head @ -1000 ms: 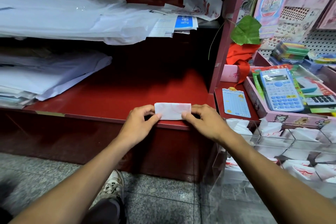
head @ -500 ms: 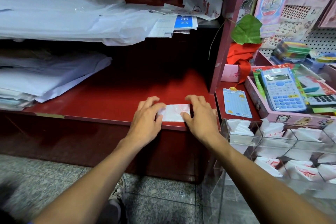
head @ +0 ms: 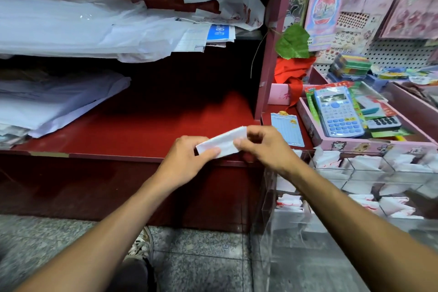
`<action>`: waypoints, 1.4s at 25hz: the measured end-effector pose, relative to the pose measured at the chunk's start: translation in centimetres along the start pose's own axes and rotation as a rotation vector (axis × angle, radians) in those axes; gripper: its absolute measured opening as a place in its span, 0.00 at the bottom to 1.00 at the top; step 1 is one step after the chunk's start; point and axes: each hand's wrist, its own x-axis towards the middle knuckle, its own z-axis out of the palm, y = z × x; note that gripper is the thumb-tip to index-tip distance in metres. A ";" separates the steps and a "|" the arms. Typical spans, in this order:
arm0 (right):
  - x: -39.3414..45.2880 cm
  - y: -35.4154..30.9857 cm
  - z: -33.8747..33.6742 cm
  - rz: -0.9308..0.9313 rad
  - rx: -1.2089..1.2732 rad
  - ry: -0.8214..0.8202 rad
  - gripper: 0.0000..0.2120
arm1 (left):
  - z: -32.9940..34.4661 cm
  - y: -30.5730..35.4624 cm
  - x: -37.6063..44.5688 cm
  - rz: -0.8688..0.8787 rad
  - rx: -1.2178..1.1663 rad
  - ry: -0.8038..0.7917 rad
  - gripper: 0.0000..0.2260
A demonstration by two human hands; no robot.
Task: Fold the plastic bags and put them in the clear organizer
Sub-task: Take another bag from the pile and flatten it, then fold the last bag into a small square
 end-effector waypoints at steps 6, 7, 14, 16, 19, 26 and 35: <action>-4.8 -2.9 -7.7 0.270 0.289 0.016 0.04 | 5.9 8.3 0.1 -0.158 -0.371 0.032 0.05; -5.8 -2.7 -8.8 0.296 0.278 0.036 0.05 | 7.4 9.5 0.2 -0.183 -0.426 0.022 0.04; -12.6 -0.5 -15.8 0.386 0.383 0.253 0.04 | 17.2 17.3 -0.9 -0.293 -0.787 -0.165 0.06; -14.3 0.3 -18.7 0.407 0.338 0.365 0.04 | 19.9 18.6 -1.5 -0.326 -0.793 -0.244 0.06; -17.4 3.2 -25.5 0.378 -0.062 0.578 0.09 | 22.6 19.1 -1.4 -0.387 -0.736 -0.309 0.04; -21.8 7.9 -30.5 0.504 -0.878 0.350 0.06 | 25.1 19.1 -0.4 -0.322 -0.588 -0.325 0.07; -17.9 5.5 -26.6 0.268 -0.661 -0.066 0.09 | 26.7 20.0 -0.7 -0.168 -0.602 -0.365 0.08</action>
